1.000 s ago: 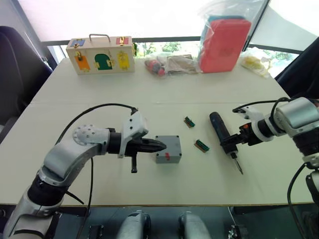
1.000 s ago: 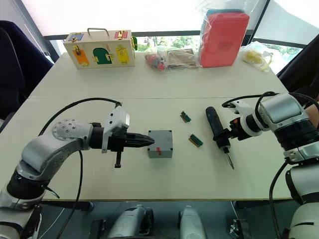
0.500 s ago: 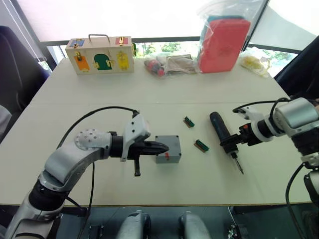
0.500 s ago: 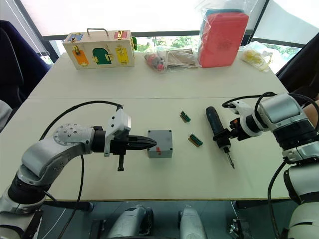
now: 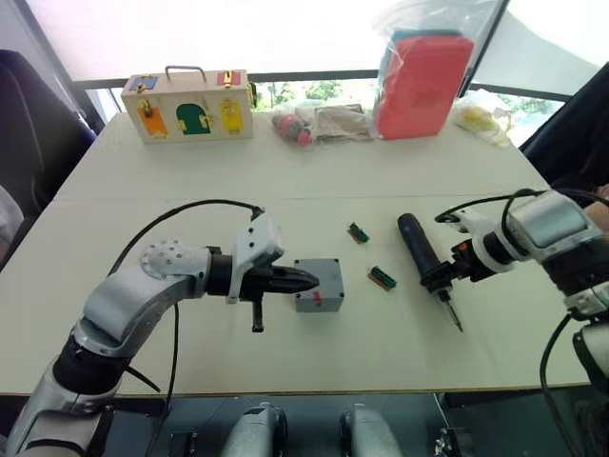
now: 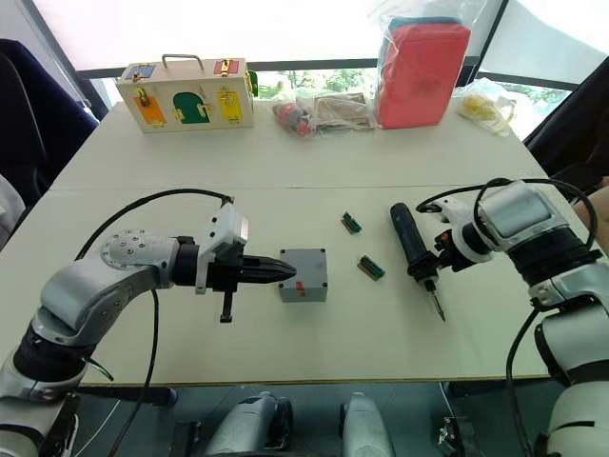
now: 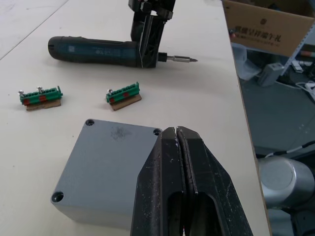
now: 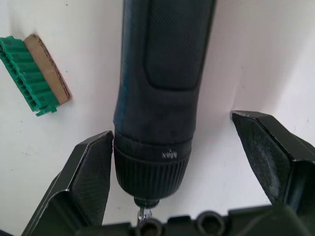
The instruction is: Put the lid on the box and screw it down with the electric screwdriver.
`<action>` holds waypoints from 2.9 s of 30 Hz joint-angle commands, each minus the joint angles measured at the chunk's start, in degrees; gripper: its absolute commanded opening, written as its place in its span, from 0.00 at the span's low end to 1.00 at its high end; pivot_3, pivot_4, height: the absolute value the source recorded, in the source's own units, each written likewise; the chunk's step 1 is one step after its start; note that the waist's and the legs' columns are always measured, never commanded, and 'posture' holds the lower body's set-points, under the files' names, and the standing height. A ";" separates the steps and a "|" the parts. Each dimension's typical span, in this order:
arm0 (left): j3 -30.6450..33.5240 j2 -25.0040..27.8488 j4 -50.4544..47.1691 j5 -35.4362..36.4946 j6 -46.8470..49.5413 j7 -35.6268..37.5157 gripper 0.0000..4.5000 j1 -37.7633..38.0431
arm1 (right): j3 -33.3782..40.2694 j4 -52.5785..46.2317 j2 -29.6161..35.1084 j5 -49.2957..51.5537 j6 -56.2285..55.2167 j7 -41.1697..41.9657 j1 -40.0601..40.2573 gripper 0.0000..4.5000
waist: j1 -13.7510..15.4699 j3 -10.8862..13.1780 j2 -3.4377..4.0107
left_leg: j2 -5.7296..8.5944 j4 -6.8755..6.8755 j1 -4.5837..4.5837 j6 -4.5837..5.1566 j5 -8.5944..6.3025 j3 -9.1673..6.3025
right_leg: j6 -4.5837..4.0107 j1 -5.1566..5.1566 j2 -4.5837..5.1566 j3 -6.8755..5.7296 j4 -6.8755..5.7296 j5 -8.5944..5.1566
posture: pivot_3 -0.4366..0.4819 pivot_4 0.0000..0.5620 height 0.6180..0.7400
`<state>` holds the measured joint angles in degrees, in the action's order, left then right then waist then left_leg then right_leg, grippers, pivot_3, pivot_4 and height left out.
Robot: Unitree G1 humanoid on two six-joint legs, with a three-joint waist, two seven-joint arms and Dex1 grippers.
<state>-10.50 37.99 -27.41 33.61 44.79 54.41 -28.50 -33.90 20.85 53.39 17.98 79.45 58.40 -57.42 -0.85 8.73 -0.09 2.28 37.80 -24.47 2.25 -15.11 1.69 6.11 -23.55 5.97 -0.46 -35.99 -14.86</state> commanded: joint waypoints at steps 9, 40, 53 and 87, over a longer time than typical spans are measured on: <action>0.88 -1.74 -2.18 -0.71 -1.03 -4.01 0.00 2.53 | -6.92 1.85 -2.10 -4.81 -0.12 4.23 0.89 0.52 | 0.21 -0.05 -0.09 | 0.00 0.06 0.07 -0.01 -0.01 -0.02 | -0.03 0.11 0.01 0.00 0.00 -0.01 | 0.48 0.27 1.00; -6.07 -3.65 20.62 -10.36 -8.24 4.83 0.00 -7.80 | 49.35 -48.65 -42.26 19.69 -36.91 -31.79 26.14 0.39 | 0.37 0.21 0.34 | -0.08 0.25 -0.70 -0.21 0.34 -0.02 | 0.16 -0.76 -0.50 -0.06 -0.61 0.17 | 0.48 0.27 1.00; -9.85 -5.45 19.67 -15.06 -8.39 4.75 0.00 -5.52 | 39.92 -47.42 -40.42 13.72 -46.11 -31.39 35.58 0.39 | 0.21 0.21 0.32 | -0.07 0.34 -0.71 -0.25 0.37 -0.01 | 0.18 -0.86 -0.54 0.01 -0.90 0.14 | 0.48 0.27 1.00; -9.62 -5.25 18.80 -16.28 -6.13 4.91 0.00 -4.60 | 29.02 -36.53 -39.19 1.99 -57.05 -32.55 46.18 0.39 | 0.22 0.04 0.12 | -0.11 0.05 1.09 0.05 0.11 -0.04 | 0.20 1.04 -0.52 0.00 -0.22 -0.05 | 0.48 0.27 1.00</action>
<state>-19.56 32.49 -8.49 18.01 38.45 59.52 -33.80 -2.45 -20.06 14.09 22.41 20.42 26.24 -13.51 -0.63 8.77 0.03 2.16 37.85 -23.38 2.30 -14.99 1.64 6.31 -22.51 5.46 -0.43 -36.21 -14.91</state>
